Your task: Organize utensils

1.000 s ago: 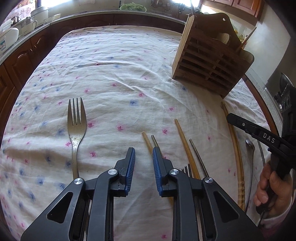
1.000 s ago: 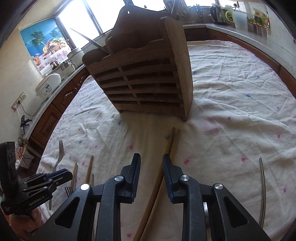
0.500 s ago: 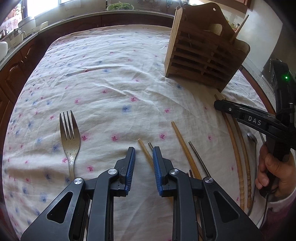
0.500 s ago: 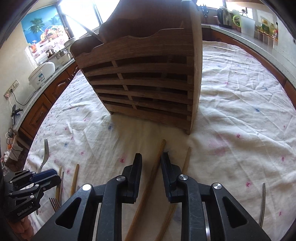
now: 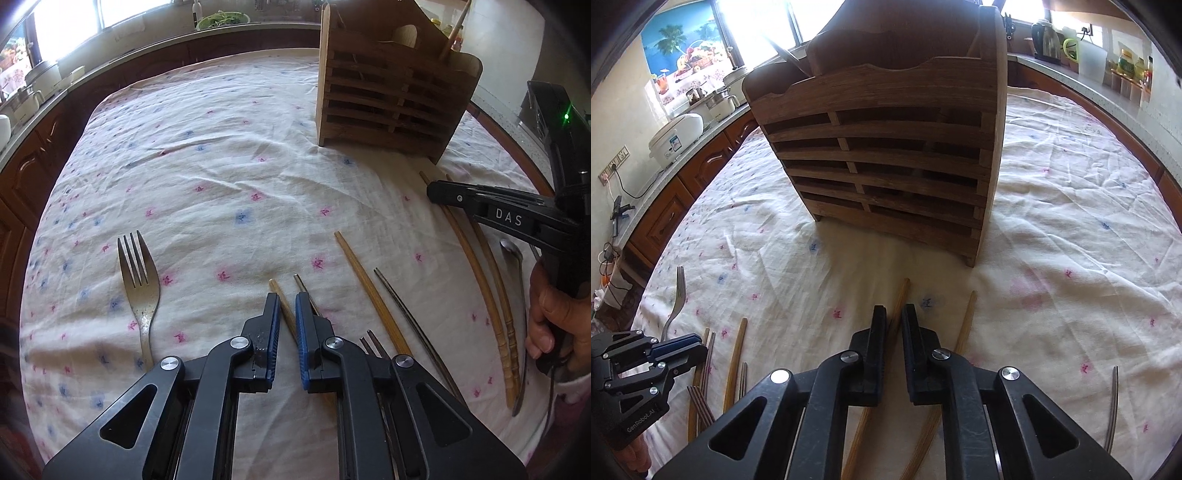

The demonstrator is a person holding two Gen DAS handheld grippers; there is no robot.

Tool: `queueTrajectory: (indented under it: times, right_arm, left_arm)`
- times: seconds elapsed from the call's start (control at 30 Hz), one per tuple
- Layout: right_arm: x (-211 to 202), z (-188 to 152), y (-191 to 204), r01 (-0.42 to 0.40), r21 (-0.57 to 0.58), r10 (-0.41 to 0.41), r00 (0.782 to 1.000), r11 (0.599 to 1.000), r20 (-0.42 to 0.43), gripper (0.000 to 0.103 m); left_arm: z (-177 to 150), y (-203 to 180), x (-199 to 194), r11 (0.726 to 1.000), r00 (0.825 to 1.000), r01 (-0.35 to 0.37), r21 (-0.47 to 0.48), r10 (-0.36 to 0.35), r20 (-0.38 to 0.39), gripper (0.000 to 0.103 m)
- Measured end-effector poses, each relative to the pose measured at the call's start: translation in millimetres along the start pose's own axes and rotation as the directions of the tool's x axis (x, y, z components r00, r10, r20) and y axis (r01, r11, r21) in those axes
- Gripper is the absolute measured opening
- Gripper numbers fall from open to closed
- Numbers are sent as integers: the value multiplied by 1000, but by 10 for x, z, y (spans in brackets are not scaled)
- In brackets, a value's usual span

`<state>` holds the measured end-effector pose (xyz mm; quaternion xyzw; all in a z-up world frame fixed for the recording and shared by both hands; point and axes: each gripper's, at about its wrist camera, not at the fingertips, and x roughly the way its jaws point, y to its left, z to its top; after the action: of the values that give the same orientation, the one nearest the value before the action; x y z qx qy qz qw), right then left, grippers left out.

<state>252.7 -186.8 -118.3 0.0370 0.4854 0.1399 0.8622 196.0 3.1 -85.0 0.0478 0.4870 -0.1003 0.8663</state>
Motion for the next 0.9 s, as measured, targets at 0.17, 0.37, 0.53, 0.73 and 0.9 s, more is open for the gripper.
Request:
queueTrajectory:
  times: [0.17, 0.37, 0.53, 0.73, 0.9]
  right_arm:
    - [-198, -38, 7, -63, 37, 61, 997, 997, 39, 7]
    - [-714, -47, 74, -124, 37, 118, 983, 992, 139, 6]
    - [-1137, -20, 125, -151, 21, 142, 965, 988, 221, 6]
    - [-1596, 22, 197, -159, -3, 152, 934, 987, 325, 5]
    - [-1898, 76, 238, -158, -20, 153, 906, 987, 396, 5]
  left_arm:
    - [-43, 59, -127, 998, 999, 39, -48, -38, 30, 4]
    - [-62, 121, -616, 992, 986, 98, -74, -87, 140, 4]
    - [-25, 181, -1082, 988, 965, 127, -84, -104, 243, 4]
    - [11, 297, -1579, 981, 924, 168, -96, -123, 361, 3]
    - [19, 354, -1866, 977, 890, 191, -98, -131, 436, 3]
